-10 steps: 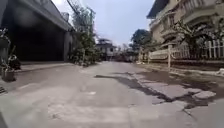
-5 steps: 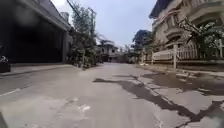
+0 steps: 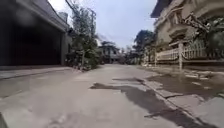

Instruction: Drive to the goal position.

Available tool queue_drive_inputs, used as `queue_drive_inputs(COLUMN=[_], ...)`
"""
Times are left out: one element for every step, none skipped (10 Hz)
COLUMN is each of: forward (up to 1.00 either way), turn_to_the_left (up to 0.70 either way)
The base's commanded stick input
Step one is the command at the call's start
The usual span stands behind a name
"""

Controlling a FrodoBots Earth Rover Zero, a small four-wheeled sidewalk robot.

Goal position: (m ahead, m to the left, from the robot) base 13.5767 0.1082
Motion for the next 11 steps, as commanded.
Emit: queue_drive_inputs(forward=[1.0, 1.0, 1.0, 1.0, 1.0, 1.0, 1.0, 1.0, 1.0, 1.0, 1.0], turn_to_the_left=[0.0, 0.0, 0.0, 0.0, 0.0, 0.0, 0.0, 0.0, 0.0, 0.0, 0.0])
